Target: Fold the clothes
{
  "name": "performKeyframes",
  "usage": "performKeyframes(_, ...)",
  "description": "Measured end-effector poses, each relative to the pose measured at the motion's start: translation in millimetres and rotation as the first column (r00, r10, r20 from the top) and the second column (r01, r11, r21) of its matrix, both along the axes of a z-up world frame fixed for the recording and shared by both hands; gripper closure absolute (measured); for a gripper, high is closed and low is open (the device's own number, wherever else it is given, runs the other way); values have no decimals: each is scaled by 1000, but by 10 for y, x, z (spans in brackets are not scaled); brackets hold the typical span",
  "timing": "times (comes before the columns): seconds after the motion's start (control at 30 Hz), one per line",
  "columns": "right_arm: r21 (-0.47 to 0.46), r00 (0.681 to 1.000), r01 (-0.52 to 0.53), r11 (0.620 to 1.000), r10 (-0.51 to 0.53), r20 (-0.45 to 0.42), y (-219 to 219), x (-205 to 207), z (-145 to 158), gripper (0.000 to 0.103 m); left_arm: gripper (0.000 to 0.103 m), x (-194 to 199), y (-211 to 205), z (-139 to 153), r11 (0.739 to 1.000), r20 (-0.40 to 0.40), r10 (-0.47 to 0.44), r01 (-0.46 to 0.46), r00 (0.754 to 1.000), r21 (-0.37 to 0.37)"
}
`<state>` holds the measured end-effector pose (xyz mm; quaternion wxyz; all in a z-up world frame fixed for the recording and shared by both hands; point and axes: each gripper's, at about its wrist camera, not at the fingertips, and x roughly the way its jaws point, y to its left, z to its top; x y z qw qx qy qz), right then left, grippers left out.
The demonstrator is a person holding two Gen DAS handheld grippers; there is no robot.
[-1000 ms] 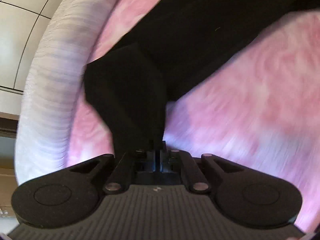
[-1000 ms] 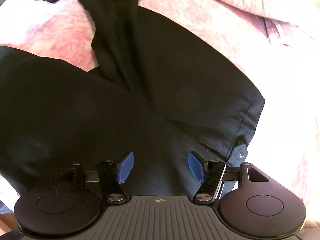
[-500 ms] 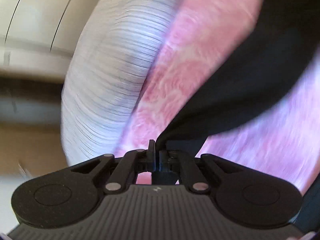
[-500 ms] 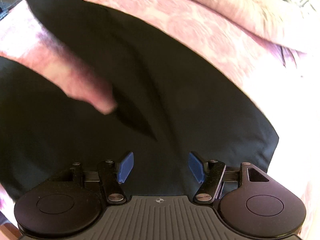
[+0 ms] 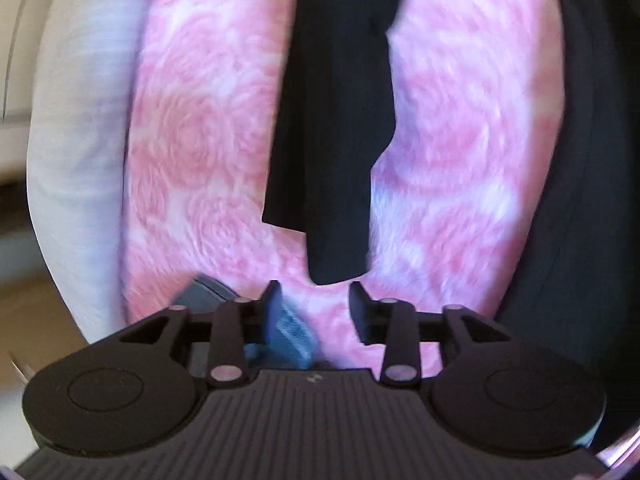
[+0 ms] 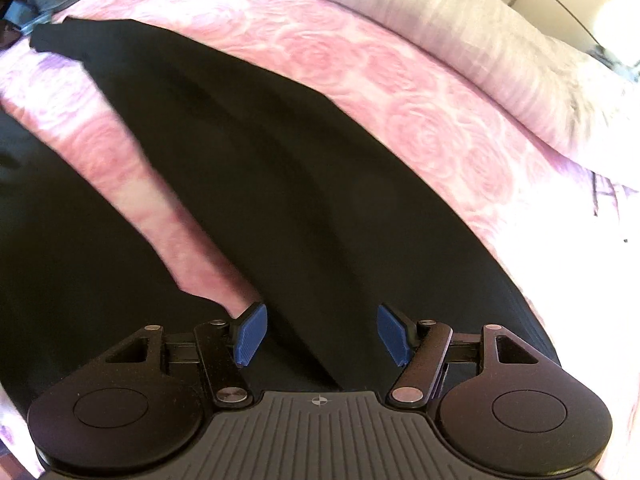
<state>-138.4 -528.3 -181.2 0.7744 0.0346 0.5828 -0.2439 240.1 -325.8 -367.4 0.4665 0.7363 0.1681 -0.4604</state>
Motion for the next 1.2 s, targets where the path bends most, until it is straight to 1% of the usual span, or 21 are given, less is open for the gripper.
performKeyframes(0.07,12,1000,-21,1000,21,1,41,125,-35,38,55,99,-91,123,991,-63,91,-97,994,-89)
performKeyframes(0.1,17,999,-32,999,32,5,55,190,-53,38,49,178,-164,176,981,-102,129,-142,986,-130)
performKeyframes(0.17,28,998,-55,998,55,12,85,319,-89,38,46,355,-316,224,961,-169,180,-211,969,-182)
performKeyframes(0.23,31,996,-82,996,82,23,106,465,-104,38,45,576,-422,268,931,-266,236,-296,935,-215)
performKeyframes(0.33,-2,992,-114,994,114,48,83,667,-46,38,46,880,-612,212,886,-328,304,-392,895,-249)
performKeyframes(0.37,-12,992,-116,993,117,54,58,740,-31,38,47,942,-667,141,886,-342,310,-400,887,-235)
performKeyframes(0.4,-18,992,-114,993,115,57,39,791,-27,38,52,994,-723,56,891,-359,310,-401,880,-212)
performKeyframes(0.43,-20,992,-110,994,111,54,19,825,-39,38,56,1022,-770,-38,903,-376,298,-387,877,-187)
performKeyframes(0.53,-22,995,-100,995,100,30,2,881,-70,37,60,1005,-855,-305,946,-409,231,-303,883,-119)
performKeyframes(0.57,-21,995,-94,995,95,23,-1,890,-93,37,66,1002,-873,-374,953,-417,223,-287,881,-99)
performKeyframes(0.6,-18,996,-87,996,88,17,-4,896,-122,37,87,1004,-888,-431,957,-425,223,-281,877,-78)
performKeyframes(0.63,-16,997,-81,997,81,10,-6,903,-151,37,93,1005,-904,-488,960,-433,224,-274,873,-57)
performKeyframes(0.7,-10,998,-70,998,70,-1,-26,884,-176,37,98,1040,-941,-421,959,-437,211,-271,875,-81)
performKeyframes(0.73,-7,998,-67,998,67,-4,-25,884,-188,37,100,1077,-976,-328,953,-427,199,-276,882,-128)
performKeyframes(0.8,-2,998,-64,998,64,-4,-15,879,-200,37,99,1163,-1084,-132,928,-387,179,-286,905,-240)
performKeyframes(0.93,10,998,-68,998,68,-7,27,886,-228,37,86,1306,-1384,105,868,-273,176,-280,946,-411)
performKeyframes(0.97,14,997,-75,997,75,-6,48,900,-230,37,86,1316,-1434,121,863,-241,177,-268,954,-428)
performKeyframes(1.03,23,996,-88,996,88,-5,89,928,-235,37,83,1297,-1434,102,869,-191,182,-249,965,-428)
performKeyframes(1.1,28,995,-100,995,100,4,128,948,-228,37,78,1260,-1332,112,873,-180,179,-240,967,-425)
performKeyframes(1.13,30,995,-104,994,104,8,139,951,-223,37,72,1209,-1240,109,880,-175,164,-225,971,-418)
performKeyframes(1.2,33,994,-107,994,107,13,158,945,-226,37,70,1083,-1046,91,901,-163,124,-180,979,-396)
